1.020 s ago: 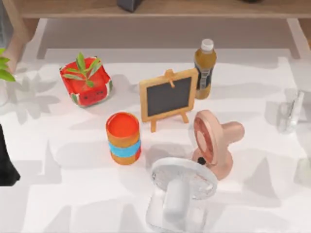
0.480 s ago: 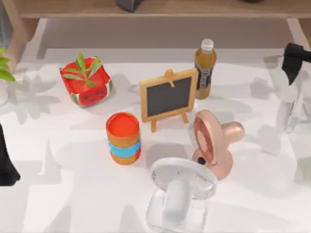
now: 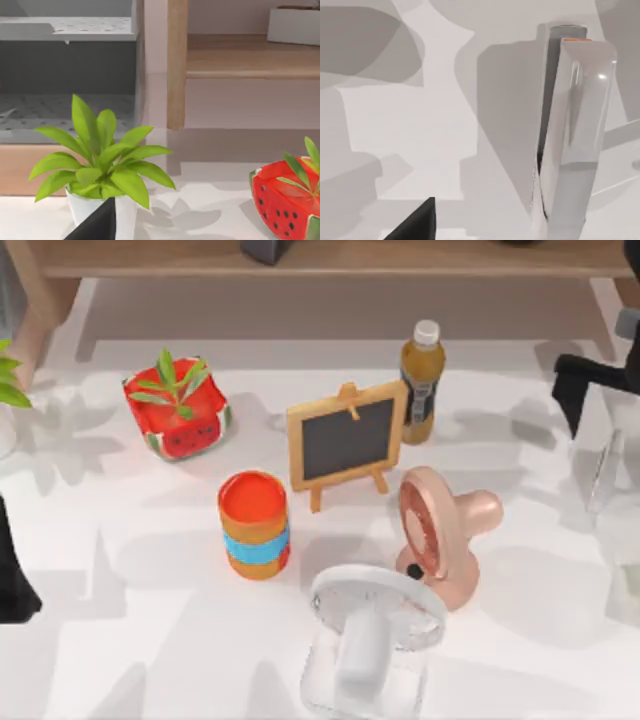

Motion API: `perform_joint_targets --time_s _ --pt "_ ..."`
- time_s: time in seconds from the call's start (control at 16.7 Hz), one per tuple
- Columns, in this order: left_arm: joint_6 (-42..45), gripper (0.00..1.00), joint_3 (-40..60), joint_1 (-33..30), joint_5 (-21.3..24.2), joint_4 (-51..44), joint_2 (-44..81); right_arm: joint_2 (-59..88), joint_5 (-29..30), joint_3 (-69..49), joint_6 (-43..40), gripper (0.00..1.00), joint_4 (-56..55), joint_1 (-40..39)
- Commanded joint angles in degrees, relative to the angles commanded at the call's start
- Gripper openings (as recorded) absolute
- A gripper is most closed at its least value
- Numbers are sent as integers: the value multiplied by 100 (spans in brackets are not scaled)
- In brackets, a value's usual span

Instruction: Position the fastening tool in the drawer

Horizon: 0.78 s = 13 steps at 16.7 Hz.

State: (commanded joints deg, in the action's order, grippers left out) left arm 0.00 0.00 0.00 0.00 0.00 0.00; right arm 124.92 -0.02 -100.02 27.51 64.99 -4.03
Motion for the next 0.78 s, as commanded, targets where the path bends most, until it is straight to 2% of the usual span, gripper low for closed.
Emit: perform_joint_targets --time_s 0.36,0.78 --pt "0 100 0 0 0 0 0 -3 -1 24 11 100 -27 -10" --pt "0 100 0 0 0 0 0 326 6 580 66 100 -903 -60"
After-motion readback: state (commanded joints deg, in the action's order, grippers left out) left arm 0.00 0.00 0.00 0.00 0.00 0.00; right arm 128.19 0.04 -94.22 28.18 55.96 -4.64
